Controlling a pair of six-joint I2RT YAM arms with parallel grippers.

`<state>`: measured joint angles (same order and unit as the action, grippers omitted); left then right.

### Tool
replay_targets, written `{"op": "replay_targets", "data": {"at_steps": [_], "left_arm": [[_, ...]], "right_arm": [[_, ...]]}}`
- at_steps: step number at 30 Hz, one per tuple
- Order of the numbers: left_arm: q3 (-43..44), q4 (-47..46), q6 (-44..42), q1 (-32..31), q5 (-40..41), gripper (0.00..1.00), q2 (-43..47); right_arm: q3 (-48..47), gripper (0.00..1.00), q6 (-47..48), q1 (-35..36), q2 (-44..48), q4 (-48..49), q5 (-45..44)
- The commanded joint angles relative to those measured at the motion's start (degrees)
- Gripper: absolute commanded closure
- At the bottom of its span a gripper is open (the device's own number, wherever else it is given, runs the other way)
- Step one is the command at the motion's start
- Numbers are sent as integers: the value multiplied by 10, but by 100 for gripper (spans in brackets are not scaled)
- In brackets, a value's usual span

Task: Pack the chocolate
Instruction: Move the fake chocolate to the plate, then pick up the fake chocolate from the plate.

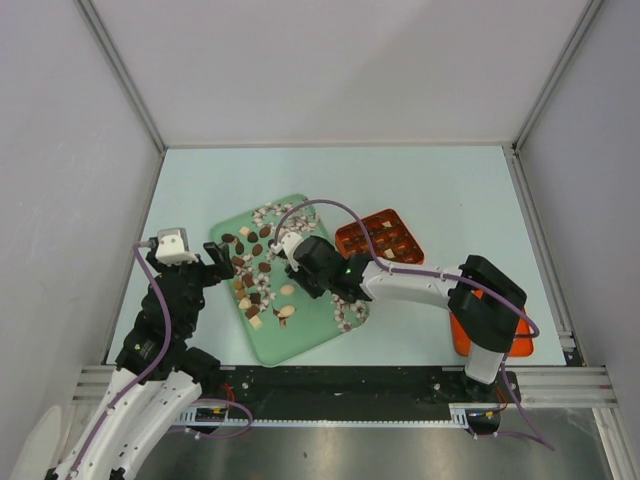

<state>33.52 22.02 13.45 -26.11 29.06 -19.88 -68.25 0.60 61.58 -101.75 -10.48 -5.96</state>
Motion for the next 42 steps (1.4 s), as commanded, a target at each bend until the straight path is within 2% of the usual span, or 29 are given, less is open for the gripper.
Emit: {"op": "replay_targets", "data": {"at_steps": [1,15,21,42], "left_arm": [[0,-9,-12,5,-11,8,-2],[1,-8,-12,5,-11,8,-2],[0,-8,-12,5,-11,8,-2],[0,-8,-13,5,-8,8,-4]], "right_arm": [[7,83,-17,14,37,-19,-5],[22,82,-7,27,84,-10,-15],[24,74,6,31,77,15,-5],[24,64,34,31,40,49,29]]}}
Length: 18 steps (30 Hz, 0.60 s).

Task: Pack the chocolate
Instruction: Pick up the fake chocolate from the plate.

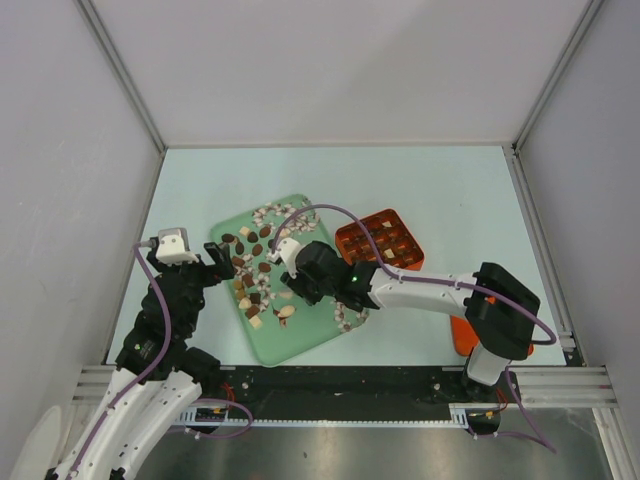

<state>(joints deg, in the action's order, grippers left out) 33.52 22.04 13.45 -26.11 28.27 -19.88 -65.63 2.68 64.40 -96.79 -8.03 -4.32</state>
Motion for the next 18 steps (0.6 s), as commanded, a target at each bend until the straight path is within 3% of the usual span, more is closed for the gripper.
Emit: {"op": "replay_targets", "data": {"at_steps": [1,14,18], "left_arm": [[0,-8,-13,5,-2,8,-5],[0,-7,-13,5,-2,8,-6],[0,-8,-13,5,-2,8,-6]], "right_arm": [[-2,63,14,3,-11,25,17],[-2,62,23,3,-44,28,15],[-1,66,24,4,-43,25,11]]}}
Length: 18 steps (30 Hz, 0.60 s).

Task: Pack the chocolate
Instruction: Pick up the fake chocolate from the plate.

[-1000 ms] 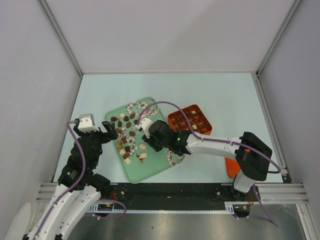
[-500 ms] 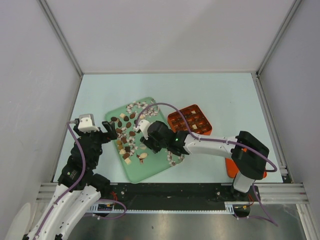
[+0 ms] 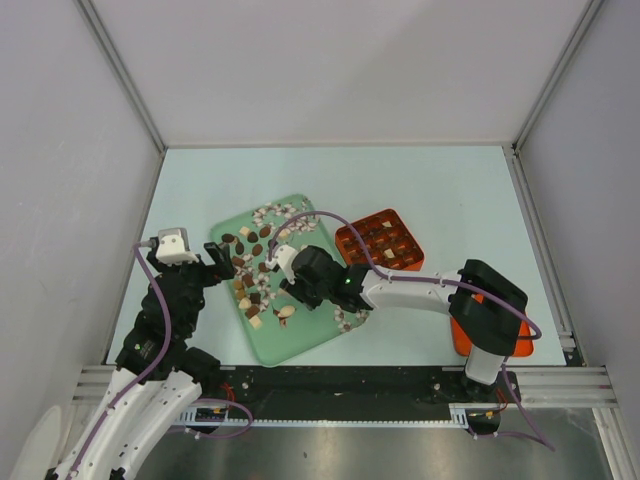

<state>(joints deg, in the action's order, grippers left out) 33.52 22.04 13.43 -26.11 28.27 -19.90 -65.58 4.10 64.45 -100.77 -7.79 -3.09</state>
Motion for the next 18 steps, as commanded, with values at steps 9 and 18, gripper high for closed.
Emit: {"op": "replay_targets", "data": {"at_steps": [9,18], "left_arm": [[0,-8,-14,6,-3,8,-7],[0,-9,-14,5,-3,8,-4]], "right_arm": [[-2,88,3,2,57,2,-31],[6,90,-8,-27,139,-48,-99]]}}
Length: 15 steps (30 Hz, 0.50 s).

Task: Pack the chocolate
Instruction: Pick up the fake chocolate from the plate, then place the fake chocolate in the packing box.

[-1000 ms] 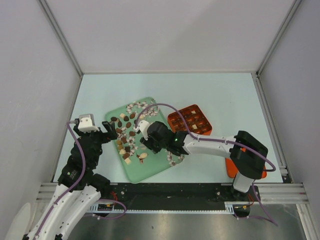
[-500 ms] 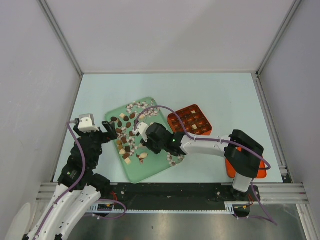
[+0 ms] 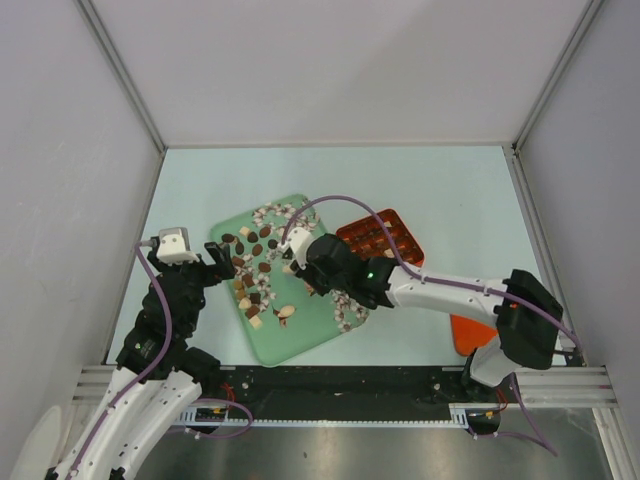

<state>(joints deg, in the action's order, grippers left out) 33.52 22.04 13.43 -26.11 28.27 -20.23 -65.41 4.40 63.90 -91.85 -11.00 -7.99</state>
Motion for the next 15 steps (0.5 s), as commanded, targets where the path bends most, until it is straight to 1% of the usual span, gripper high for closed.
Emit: {"op": "replay_targets", "data": {"at_steps": [1,7,10,15], "left_arm": [[0,-9,-14,5,-3,8,-1],[0,-9,-14,5,-2,8,-2],[0,-9,-13,5,-2,8,-4],[0,-9,-14,5,-2,8,-7]], "right_arm": [[12,90,-17,-29,68,-23,-55],[56,90,-40,-98,130,-37,-77],[74,90,-55,-132,142,-38,-80],[121,90,-62,-163,148,-17,-79]]}}
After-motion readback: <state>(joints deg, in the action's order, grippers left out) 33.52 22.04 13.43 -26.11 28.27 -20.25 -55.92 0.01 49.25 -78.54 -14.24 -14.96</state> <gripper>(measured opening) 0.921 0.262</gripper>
